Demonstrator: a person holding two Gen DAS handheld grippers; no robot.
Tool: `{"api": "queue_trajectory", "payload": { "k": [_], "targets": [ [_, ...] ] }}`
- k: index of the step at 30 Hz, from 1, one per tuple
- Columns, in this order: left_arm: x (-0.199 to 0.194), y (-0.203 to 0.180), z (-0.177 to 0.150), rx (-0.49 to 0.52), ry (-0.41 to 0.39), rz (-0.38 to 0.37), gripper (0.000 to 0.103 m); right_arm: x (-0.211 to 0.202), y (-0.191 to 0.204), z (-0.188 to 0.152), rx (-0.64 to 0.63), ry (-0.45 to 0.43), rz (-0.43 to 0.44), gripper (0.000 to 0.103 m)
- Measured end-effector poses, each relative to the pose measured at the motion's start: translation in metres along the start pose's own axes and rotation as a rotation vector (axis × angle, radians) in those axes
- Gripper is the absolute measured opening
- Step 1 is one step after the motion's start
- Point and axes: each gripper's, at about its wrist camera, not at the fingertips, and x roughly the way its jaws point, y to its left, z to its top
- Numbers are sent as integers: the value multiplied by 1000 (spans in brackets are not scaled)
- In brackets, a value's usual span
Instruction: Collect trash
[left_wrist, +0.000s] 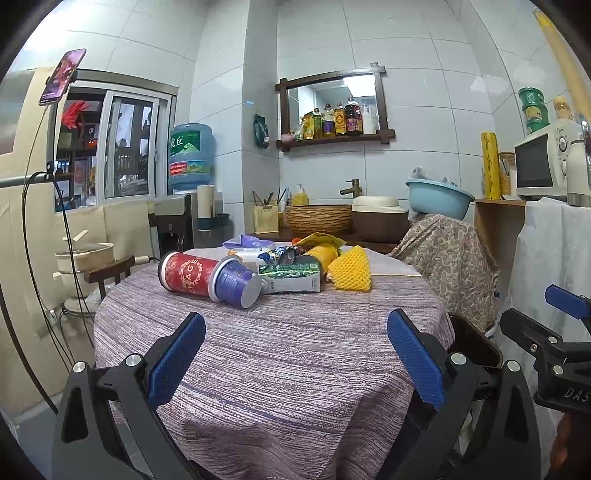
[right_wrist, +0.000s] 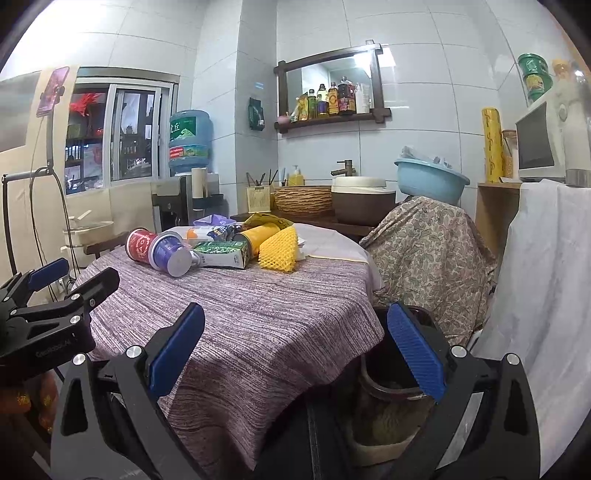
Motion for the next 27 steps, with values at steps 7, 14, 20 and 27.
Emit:
{"api": "queue_trajectory", "payload": {
  "k": [7,14,20,27],
  "targets": [
    [1,0,-1,3,-2,1,98,-1,-2,1,7,-1,-2,98],
    [3,-1,-4,10,-7,6,98,-1,-2,2,8,3,1,98],
    [3,-1,-4,14,-7,7,98,-1,-2,2,8,3,2,98],
    [4,-1,-4,14,-7,8,98,-1,-1,2,9,6,2,98]
  ]
}}
